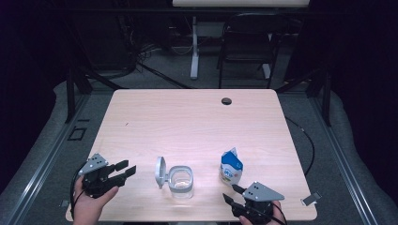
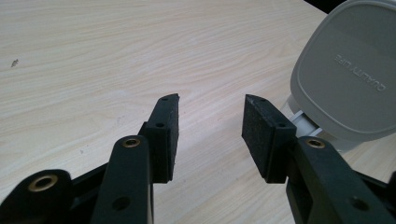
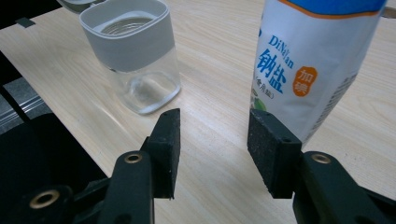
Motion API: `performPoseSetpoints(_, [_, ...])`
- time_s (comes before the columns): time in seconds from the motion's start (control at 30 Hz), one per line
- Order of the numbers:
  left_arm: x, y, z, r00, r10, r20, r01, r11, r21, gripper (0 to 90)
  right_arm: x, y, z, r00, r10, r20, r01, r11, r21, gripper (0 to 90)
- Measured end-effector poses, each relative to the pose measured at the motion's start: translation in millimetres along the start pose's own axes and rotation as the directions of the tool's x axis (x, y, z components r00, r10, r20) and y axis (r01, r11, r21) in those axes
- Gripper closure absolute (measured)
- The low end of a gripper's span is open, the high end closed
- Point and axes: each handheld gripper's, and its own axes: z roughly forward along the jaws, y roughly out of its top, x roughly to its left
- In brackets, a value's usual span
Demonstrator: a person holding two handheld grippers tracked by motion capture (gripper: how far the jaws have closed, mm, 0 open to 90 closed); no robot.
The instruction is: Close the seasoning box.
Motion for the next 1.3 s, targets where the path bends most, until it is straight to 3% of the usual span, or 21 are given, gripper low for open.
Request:
performPoseSetpoints(0.3, [2.1,-0.7,0.0,1.0,-0.005,-0.001,0.005,1.0,-0.003,56.9,-4.8,-5.0,-4.2,0.9996,-0.013,0.027,0.012,0.9993,0.035,55.2])
performPoseSetpoints(0.67, [3.7,1.4,-1.0,1.0,-0.006,-0.003,0.006,1.0,-0.008,56.6,-18.2,-14.6,-10.1,0.9978,0.027,0.061,-0.031,0.9981,0.053,55.1])
performPoseSetpoints(0.9, [4.4,1.0,-1.0,1.0,0.0,-0.007,0.0,1.0,-0.004,56.6,-27.0,-21.7,-7.3,0.993,0.049,0.108,-0.055,0.9968,0.058,48.6])
performPoseSetpoints(1.3, [7.0,-0.1,-3.7,0.9999,-0.005,-0.013,0.005,0.9999,-0.012,56.6,-33.4,-17.9,5.9,0.9902,0.06,0.126,-0.068,0.9959,0.059,40.8])
